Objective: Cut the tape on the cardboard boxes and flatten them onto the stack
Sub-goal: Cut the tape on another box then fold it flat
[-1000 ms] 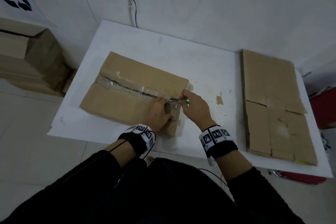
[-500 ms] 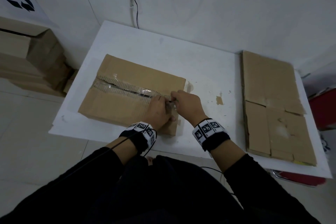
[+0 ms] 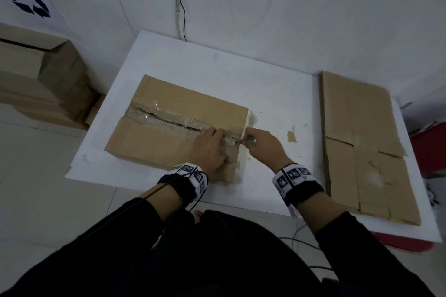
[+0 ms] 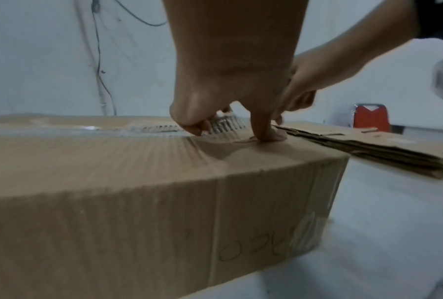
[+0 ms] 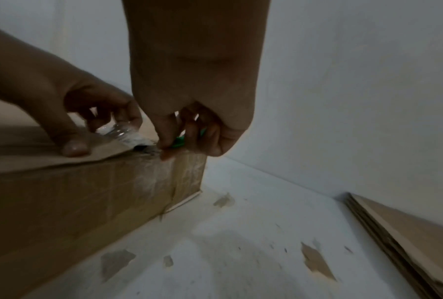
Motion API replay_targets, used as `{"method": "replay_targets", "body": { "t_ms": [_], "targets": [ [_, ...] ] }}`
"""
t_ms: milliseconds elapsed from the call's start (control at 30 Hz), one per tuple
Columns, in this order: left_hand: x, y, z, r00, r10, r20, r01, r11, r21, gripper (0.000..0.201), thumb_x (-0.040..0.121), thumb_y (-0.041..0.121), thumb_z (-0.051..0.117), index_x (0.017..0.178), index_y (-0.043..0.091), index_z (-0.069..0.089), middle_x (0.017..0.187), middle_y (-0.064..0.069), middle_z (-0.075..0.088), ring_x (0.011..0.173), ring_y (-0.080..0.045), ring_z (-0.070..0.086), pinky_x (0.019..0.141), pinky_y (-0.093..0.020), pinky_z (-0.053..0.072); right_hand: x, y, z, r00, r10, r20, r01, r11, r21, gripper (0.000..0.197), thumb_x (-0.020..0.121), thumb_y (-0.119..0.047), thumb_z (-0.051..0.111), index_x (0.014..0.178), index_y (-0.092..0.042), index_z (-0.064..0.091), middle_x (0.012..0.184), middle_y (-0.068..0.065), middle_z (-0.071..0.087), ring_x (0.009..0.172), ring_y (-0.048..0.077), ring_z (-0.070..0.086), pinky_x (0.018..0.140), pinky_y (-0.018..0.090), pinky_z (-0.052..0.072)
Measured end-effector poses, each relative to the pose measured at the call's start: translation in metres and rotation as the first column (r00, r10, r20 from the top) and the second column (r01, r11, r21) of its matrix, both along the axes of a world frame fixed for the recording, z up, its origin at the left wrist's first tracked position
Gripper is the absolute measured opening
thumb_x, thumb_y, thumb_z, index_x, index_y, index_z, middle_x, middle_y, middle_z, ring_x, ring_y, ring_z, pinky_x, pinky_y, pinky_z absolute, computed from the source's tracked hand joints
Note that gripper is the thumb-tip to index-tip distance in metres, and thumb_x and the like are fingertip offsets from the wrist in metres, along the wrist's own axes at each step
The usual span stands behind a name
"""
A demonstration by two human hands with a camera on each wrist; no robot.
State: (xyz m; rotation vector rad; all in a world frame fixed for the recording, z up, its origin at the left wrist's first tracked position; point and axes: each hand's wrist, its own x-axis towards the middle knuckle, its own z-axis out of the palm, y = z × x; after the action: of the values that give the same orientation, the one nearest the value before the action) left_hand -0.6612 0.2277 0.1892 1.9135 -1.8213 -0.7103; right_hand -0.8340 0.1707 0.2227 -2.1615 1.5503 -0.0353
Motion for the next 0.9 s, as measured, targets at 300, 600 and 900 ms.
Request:
{"method": "replay_targets", "body": {
  "t_ms": [300,600,900],
  "targets": [
    [0.002,-0.012,0.008,0.998,-0.050,-0.027,0.054,0.989,0.141,0.076,0.057,0.041,0.087,0.120,0.025,0.047,0.121,0.004,0.051,0.111,-0.023,0.038,0.094,-0.036,0.038,-0.029,0.027,-0.008,0.895,-0.289,0.339,0.135,0.901,0.412,0.012,0.089,-0.012,0.068,0.079,-0.012,0.063,0.076,0.001,0.072,0.062,-0.006,0.061,0.064,0.015,0.038],
    [-0.007,0.011,-0.003,0.999,-0.033,0.010,0.033,0.994,-0.102,0.032,0.084,0.031,0.063,0.110,0.012,0.066,0.123,-0.010,0.051,0.110,-0.030,0.040,0.098,-0.042,0.039,-0.048,0.032,-0.023,0.667,-0.555,0.497,0.454,0.831,0.320,0.011,0.097,-0.025,0.060,0.096,-0.013,0.061,0.085,-0.001,0.074,0.059,-0.007,0.056,0.064,0.022,0.039],
    [-0.032,0.016,-0.014,0.978,0.196,-0.072,-0.198,0.980,-0.015,0.048,0.082,0.016,0.065,0.129,0.020,0.058,0.145,-0.013,0.033,0.128,-0.034,0.033,0.103,-0.035,0.023,-0.024,0.046,-0.033,0.686,-0.508,0.521,0.410,0.861,0.300,0.010,0.097,-0.025,0.059,0.091,-0.018,0.060,0.091,-0.003,0.070,0.084,0.000,0.064,0.073,0.018,0.042]
  ]
}}
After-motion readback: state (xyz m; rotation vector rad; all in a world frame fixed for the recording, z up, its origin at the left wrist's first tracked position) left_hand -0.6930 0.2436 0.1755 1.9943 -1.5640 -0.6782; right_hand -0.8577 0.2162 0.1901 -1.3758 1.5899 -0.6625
